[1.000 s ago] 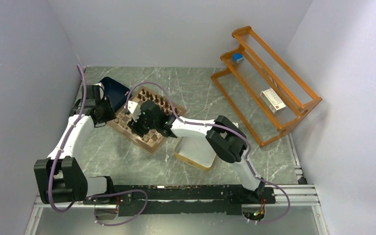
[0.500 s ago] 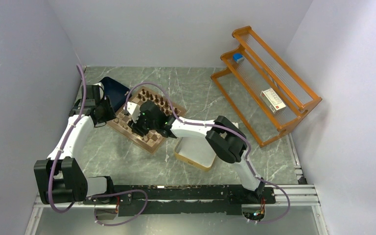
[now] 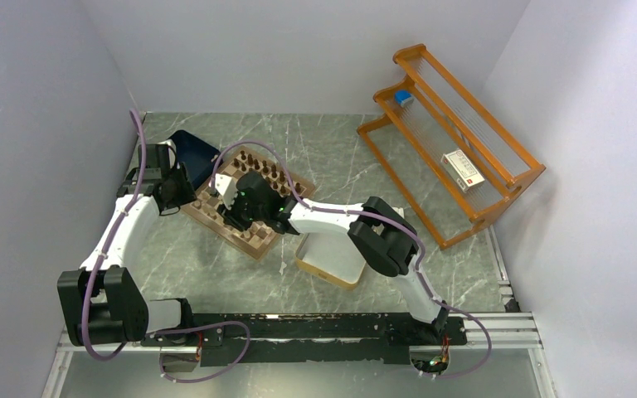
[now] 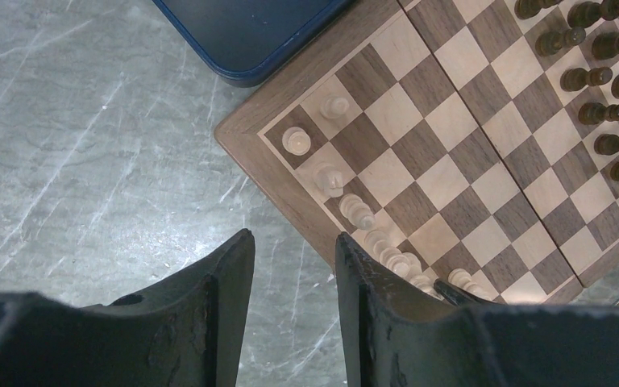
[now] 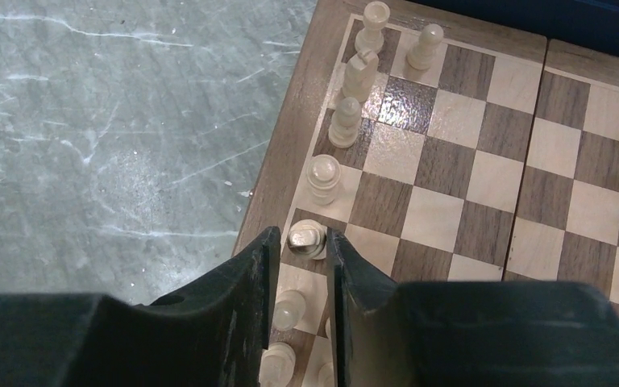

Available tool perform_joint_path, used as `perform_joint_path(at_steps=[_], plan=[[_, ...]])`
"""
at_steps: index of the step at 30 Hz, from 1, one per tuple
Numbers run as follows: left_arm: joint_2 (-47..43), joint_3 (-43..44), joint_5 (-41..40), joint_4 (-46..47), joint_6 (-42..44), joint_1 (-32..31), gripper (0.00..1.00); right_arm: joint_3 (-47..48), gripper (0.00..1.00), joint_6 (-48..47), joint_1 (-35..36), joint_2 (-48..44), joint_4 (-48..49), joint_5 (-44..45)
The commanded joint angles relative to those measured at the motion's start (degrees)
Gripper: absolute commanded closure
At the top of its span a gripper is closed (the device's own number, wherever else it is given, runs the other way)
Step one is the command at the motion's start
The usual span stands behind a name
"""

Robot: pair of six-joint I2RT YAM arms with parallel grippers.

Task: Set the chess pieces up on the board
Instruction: Adjust the chess piece on the chessboard.

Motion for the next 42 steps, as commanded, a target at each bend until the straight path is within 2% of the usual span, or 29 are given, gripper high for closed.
perform_joint_path(at_steps=[1, 18, 37, 42], plan=[[-1.44, -0.12, -0.8, 1.8, 0.48, 0.65, 0.53, -0.46, 0.7, 0.53, 0.22, -1.49, 1.52, 1.28], [-1.02, 0.19, -0.73, 1.71, 0.68, 0.6, 0.53, -1.74, 0.8, 5.92, -0.16, -2.62, 2.82, -1.0], [-1.25, 0.1, -0.81, 1.71, 0.65, 0.6, 0.53, -1.48, 0.8, 6.81, -1.17, -1.63, 1.59, 1.5], [-1.29, 0.12, -0.95, 1.6, 0.59, 0.6, 0.53, -1.1, 0.71, 7.97, -1.49, -1.09, 0.97, 0.24]])
